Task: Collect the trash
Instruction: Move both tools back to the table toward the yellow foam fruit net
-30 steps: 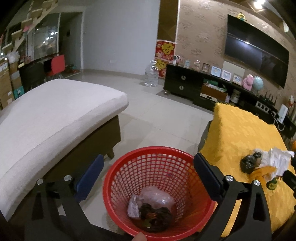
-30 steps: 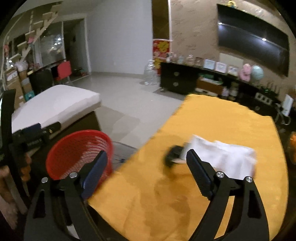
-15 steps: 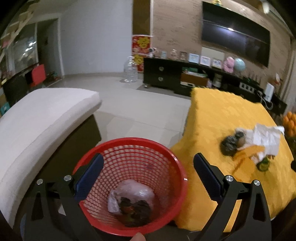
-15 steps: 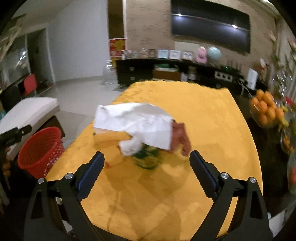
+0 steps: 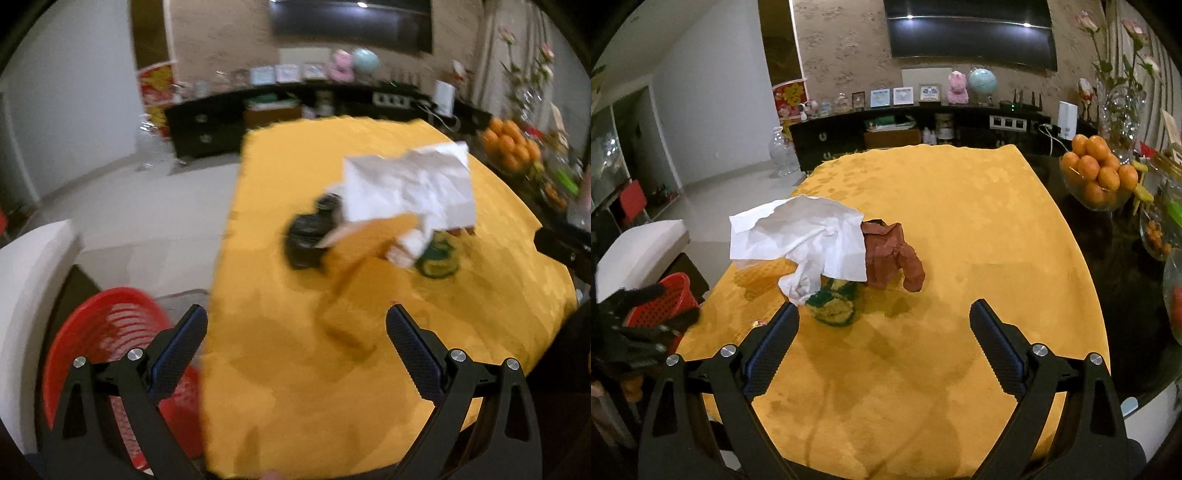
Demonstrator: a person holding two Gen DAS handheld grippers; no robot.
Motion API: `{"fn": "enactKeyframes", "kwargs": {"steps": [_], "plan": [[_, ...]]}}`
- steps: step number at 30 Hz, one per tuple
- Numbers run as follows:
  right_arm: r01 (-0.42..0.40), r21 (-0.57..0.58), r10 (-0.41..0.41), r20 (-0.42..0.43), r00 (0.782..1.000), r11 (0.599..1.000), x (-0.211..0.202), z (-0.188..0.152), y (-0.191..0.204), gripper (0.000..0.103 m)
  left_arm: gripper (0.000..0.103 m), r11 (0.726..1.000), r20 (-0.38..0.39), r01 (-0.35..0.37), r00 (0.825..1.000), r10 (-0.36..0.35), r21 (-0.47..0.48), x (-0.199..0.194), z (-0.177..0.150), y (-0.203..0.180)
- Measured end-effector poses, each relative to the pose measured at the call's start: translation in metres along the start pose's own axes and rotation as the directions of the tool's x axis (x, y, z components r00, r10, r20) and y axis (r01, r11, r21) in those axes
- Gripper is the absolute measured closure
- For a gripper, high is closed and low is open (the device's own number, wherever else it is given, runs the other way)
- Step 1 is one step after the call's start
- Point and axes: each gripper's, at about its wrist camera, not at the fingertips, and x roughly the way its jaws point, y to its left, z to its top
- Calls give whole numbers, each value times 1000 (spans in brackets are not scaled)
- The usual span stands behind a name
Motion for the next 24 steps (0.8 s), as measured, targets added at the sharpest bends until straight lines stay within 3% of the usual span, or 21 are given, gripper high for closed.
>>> {"fn": "enactKeyframes", "kwargs": {"steps": [6,13,24], "plan": [[-5,27,6,-26,1000,1000,6,-2,-7,12,9,997,-64,72,995,-71,11,35,6,-15],[-9,32,11,-38,999,999,10,-2,-8,12,9,997,-135,78,988,-77,0,68,1,-13],[-38,49,42,-72,997,998,19,-4,-7,12,8,998,-144,59,988,-56,16,70,2,-16]]}}
